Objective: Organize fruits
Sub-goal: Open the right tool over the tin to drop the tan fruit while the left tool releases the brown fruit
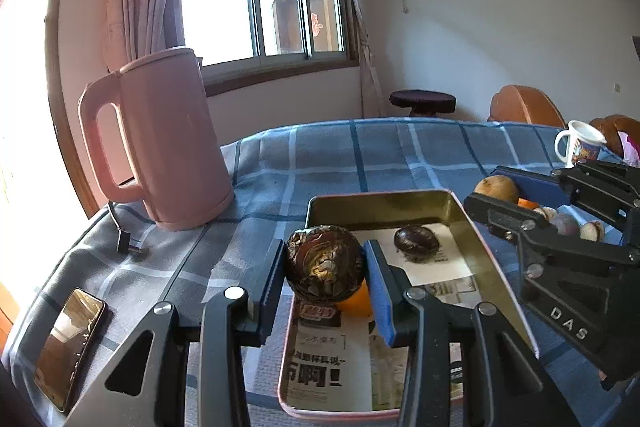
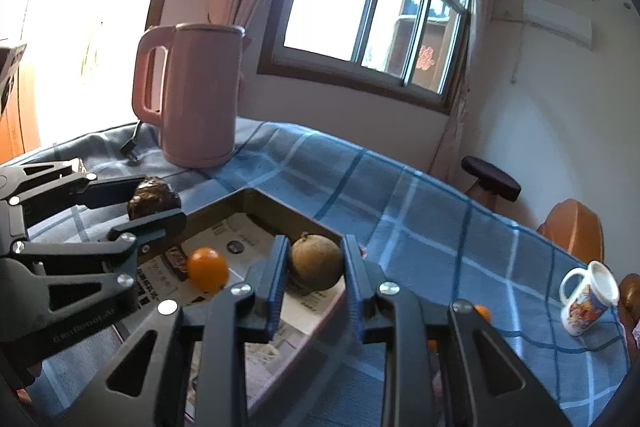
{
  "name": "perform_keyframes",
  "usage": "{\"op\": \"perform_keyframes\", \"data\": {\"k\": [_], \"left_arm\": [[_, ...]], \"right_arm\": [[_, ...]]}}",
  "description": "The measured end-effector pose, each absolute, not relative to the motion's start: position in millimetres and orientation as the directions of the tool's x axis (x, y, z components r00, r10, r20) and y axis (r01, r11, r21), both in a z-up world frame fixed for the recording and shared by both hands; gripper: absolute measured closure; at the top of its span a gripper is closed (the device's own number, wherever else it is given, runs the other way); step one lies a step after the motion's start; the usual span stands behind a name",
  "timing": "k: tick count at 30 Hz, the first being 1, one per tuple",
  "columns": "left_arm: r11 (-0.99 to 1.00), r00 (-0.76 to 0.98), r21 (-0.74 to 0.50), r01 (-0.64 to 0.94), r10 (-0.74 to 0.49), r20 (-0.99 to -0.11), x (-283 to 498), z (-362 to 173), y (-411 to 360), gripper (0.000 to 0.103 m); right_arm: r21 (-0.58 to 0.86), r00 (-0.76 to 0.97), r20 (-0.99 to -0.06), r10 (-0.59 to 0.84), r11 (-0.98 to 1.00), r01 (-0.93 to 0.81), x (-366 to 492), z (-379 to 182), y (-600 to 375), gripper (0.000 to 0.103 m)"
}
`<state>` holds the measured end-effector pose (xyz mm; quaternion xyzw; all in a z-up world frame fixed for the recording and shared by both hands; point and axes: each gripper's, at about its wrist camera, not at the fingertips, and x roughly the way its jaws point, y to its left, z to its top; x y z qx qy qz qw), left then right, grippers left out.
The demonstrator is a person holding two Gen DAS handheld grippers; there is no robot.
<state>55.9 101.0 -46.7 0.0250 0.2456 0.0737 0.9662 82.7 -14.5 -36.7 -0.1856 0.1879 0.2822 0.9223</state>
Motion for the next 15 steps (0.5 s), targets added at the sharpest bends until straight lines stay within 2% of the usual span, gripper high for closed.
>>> {"op": "perform_keyframes", "data": {"k": [15], "left_arm": [[0.988, 0.833, 0.110, -0.109, 0.151, -0.532, 68.7, -60.3, 102.1, 0.062]], "right_arm": [[-0.207, 0.708, -0.543, 0.451, 0.746, -0.633, 93.3, -55.0, 1.6, 0.073]]}}
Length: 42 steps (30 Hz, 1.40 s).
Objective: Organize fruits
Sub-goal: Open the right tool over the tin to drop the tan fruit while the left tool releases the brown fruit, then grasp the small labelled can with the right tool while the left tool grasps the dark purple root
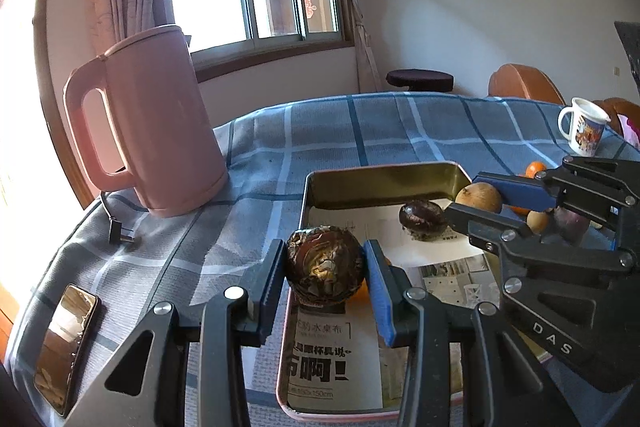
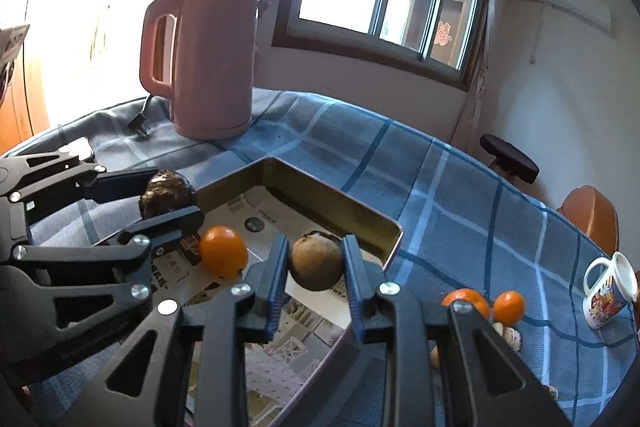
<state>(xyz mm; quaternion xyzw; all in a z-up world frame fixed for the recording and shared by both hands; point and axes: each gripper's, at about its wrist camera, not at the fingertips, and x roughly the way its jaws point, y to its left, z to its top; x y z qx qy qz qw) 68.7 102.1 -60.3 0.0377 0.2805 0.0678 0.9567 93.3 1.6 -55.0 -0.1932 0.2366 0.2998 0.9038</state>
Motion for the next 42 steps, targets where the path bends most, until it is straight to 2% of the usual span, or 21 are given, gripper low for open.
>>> {"op": "perform_keyframes", "data": {"k": [23, 25, 28, 30, 33, 36, 39, 42], "left_arm": [[0.988, 0.811, 0.122, -0.097, 0.149, -0.566, 75.0, -66.3, 103.6, 0.061], [0.987, 0.811, 0.122, -0.109, 0.159, -0.563, 74.3, -66.0, 105.0, 0.060], [0.985, 0.814, 0.113, -0.130, 0.171, -0.556, 69.9, -63.5, 108.8, 0.050], [0.984, 0.821, 0.108, -0.143, 0.179, -0.542, 65.5, -58.9, 110.7, 0.037], [0.984, 0.844, 0.092, -0.155, 0.180, -0.506, 57.5, -48.3, 110.5, 0.024], [0.989, 0.867, 0.075, -0.131, 0.151, -0.475, 50.8, -38.3, 101.9, 0.023], [0.993, 0.879, 0.060, -0.104, 0.120, -0.462, 50.2, -33.3, 88.3, 0.023], [0.997, 0.885, 0.055, -0.062, 0.081, -0.459, 52.7, -32.1, 67.2, 0.023]], "right_arm": [[-0.202, 0.654, -0.624, 0.427, 0.721, -0.663, 99.9, -76.0, 13.9, 0.071], [-0.203, 0.663, -0.620, 0.421, 0.730, -0.653, 101.0, -76.3, 12.8, 0.062], [-0.184, 0.665, -0.615, 0.425, 0.742, -0.645, 103.7, -74.5, 7.5, 0.054], [-0.176, 0.668, -0.609, 0.428, 0.748, -0.640, 104.1, -72.7, 3.9, 0.049], [-0.177, 0.691, -0.585, 0.425, 0.764, -0.620, 101.5, -65.7, -5.3, 0.040], [-0.176, 0.716, -0.547, 0.432, 0.778, -0.604, 94.1, -54.8, -22.7, 0.026], [-0.173, 0.756, -0.512, 0.409, 0.812, -0.557, 90.6, -43.0, -50.7, 0.025], [-0.131, 0.782, -0.485, 0.392, 0.851, -0.508, 89.1, -33.1, -87.5, 0.020]]}}
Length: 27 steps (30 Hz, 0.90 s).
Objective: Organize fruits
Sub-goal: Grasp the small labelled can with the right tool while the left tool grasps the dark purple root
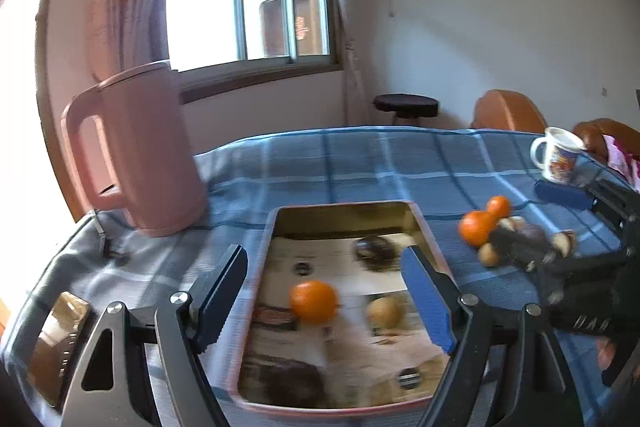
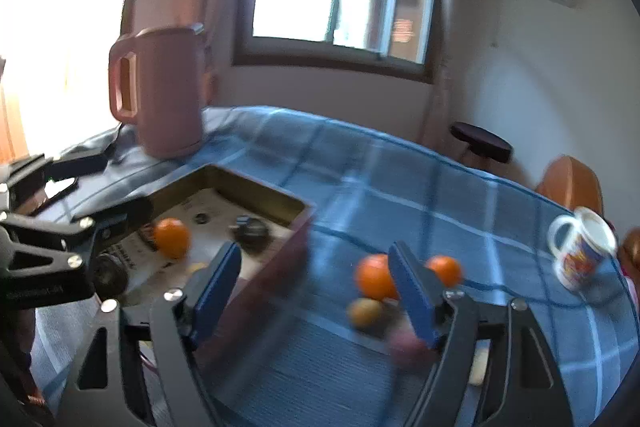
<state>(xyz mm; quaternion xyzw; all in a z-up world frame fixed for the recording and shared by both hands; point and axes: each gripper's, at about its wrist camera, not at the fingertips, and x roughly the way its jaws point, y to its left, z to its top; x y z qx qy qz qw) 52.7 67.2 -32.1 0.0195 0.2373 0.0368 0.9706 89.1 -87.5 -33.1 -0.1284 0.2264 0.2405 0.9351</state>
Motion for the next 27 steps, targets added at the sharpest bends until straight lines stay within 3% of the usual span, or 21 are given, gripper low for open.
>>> {"op": "perform_keyframes", "data": {"k": [5, 10, 17, 19, 23, 26, 27], "left_arm": [[0.998, 0.890, 0.052, 0.023, 0.003, -0.456, 58.1, -30.3, 23.2, 0.023], [0.992, 0.876, 0.075, 0.097, -0.050, -0.479, 70.8, -35.1, -18.0, 0.023], [0.984, 0.835, 0.074, 0.165, -0.099, -0.542, 96.7, -50.4, -55.0, 0.023], [0.984, 0.828, 0.070, 0.164, -0.098, -0.552, 105.0, -54.7, -59.4, 0.023], [0.985, 0.815, 0.054, 0.161, -0.102, -0.571, 113.4, -60.8, -59.0, 0.023], [0.985, 0.804, 0.027, 0.170, -0.122, -0.582, 116.7, -63.1, -58.0, 0.023], [0.985, 0.801, 0.021, 0.173, -0.128, -0.584, 116.6, -63.8, -57.9, 0.023]], "right_arm": [[-0.137, 0.851, -0.473, 0.230, 0.935, -0.328, 99.6, -32.4, -152.3, 0.018], [-0.059, 0.833, -0.541, 0.118, 0.982, -0.178, 124.0, -48.2, -207.4, 0.018], [-0.047, 0.766, -0.637, 0.090, 0.987, -0.155, 142.7, -67.5, -220.9, 0.023], [-0.039, 0.744, -0.660, 0.104, 0.984, -0.173, 146.7, -73.3, -219.9, 0.033], [-0.033, 0.698, -0.706, 0.120, 0.979, -0.201, 154.1, -82.8, -217.2, 0.041], [-0.009, 0.660, -0.738, 0.140, 0.976, -0.218, 160.0, -90.6, -216.9, 0.068], [0.001, 0.654, -0.740, 0.157, 0.972, -0.233, 160.0, -91.1, -216.8, 0.069]]}}
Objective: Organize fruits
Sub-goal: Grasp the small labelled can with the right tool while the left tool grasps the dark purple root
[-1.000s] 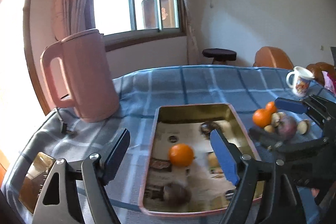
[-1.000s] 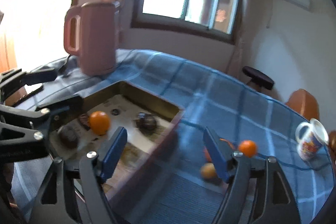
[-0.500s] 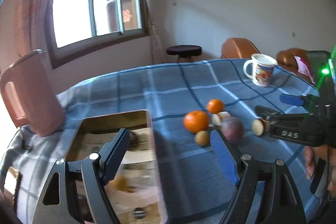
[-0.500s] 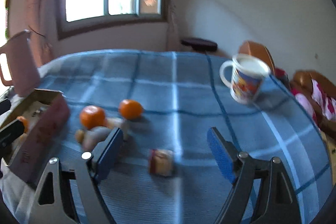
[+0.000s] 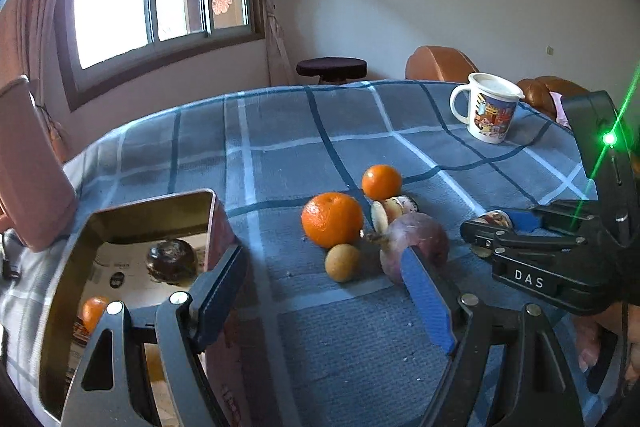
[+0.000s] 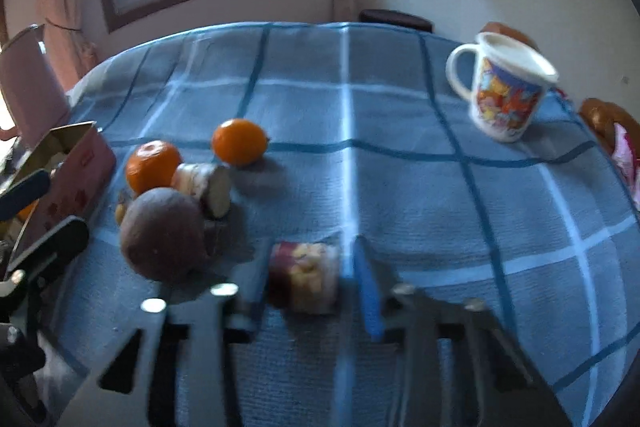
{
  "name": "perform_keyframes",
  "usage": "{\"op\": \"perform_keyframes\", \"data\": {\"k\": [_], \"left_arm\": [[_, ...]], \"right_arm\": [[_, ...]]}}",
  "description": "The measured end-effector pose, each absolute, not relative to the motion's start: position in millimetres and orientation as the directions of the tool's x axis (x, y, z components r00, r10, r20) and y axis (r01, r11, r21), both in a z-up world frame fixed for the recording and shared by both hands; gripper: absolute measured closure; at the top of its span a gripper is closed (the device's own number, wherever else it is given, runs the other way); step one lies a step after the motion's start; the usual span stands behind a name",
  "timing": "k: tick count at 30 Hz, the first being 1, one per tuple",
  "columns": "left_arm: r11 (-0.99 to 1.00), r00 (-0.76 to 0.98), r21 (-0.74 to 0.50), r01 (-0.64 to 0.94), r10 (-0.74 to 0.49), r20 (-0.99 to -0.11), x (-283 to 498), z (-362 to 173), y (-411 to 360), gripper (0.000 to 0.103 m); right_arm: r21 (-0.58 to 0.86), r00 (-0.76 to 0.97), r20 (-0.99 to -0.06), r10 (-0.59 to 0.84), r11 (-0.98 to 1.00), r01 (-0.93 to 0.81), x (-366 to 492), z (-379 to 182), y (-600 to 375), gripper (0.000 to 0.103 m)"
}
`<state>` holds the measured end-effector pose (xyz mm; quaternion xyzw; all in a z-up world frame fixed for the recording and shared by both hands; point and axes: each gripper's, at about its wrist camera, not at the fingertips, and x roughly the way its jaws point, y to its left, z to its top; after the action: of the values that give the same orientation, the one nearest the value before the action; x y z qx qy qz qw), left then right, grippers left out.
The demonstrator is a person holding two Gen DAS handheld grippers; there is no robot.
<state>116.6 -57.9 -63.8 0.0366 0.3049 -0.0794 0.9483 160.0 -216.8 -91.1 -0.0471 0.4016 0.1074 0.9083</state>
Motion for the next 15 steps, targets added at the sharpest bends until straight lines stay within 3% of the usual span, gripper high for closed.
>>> {"op": "perform_keyframes", "data": {"k": [7, 15], "left_arm": [[0.976, 0.791, 0.010, 0.217, -0.170, -0.588, 119.4, -64.4, -73.1, 0.023], [0.962, 0.744, 0.000, 0.272, -0.211, -0.634, 135.1, -70.5, -92.9, 0.023]], "right_arm": [[0.007, 0.723, -0.681, 0.115, 0.989, -0.151, 148.3, -79.9, -231.2, 0.070], [0.033, 0.722, -0.687, 0.080, 0.996, -0.080, 151.4, -78.2, -243.0, 0.070]]}}
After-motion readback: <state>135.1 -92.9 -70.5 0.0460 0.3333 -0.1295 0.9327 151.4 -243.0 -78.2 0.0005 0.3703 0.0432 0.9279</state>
